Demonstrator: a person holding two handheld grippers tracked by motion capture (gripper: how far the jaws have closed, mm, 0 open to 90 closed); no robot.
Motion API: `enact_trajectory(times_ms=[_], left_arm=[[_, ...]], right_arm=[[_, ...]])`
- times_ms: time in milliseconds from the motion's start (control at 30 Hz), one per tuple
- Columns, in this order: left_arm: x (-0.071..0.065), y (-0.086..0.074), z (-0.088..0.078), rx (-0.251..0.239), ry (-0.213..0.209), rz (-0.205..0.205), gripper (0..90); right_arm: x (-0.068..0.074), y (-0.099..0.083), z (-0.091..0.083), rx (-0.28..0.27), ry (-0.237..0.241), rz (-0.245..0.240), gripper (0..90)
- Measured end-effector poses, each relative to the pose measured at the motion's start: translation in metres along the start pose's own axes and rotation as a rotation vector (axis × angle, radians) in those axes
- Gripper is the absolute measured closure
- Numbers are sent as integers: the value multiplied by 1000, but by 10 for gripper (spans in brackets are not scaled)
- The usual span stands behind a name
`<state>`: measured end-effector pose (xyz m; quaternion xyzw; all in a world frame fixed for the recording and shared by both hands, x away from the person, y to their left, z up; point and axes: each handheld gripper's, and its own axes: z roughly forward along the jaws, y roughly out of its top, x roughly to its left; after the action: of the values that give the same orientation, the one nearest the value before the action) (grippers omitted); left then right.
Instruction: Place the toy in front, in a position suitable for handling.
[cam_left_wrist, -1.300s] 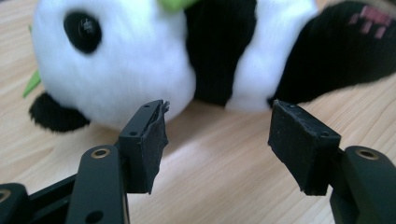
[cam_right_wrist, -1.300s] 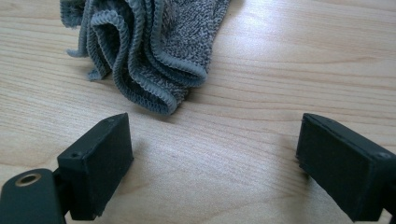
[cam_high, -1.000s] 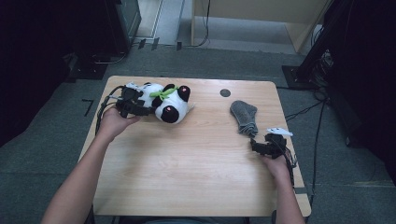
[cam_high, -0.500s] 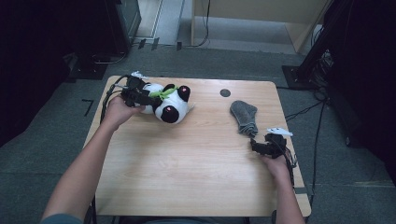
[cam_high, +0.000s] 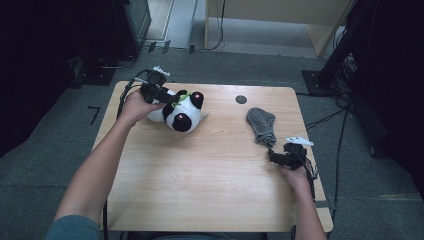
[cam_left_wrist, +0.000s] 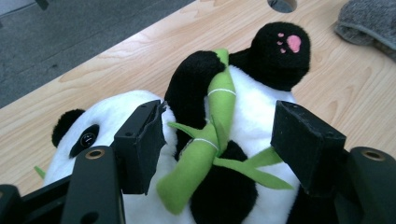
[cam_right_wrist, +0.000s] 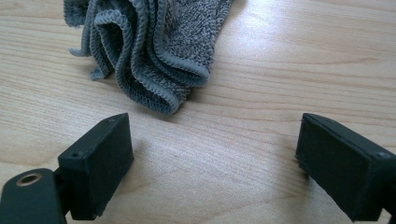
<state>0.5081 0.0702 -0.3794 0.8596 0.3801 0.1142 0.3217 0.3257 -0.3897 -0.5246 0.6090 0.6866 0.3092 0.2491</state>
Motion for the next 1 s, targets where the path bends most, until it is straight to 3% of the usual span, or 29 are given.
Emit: enact_trajectory(times_ms=[233,333,433,533,667,900,1000], left_arm=[[2,-10,21,37,-26,-15,342],[0,-16,28,17,-24,-16,370],[2,-18,29,-2,-20,-17,407],[4,-21,30,3,-26,-23,525],[2,-22,25,1,-15,-56,673],[-9,-19,12,4,24,-47,713],[-13,-18,3,2,-3,-86,713]], right_arm=[[0,0,0,0,0,-2,109],[0,0,0,0,1,-4,109],[0,0,0,0,1,-4,109],[0,0,0,0,1,-3,109],[0,0,0,0,1,-3,109],[-1,-1,-1,0,-2,0,108],[-3,-1,-1,1,-17,14,108]])
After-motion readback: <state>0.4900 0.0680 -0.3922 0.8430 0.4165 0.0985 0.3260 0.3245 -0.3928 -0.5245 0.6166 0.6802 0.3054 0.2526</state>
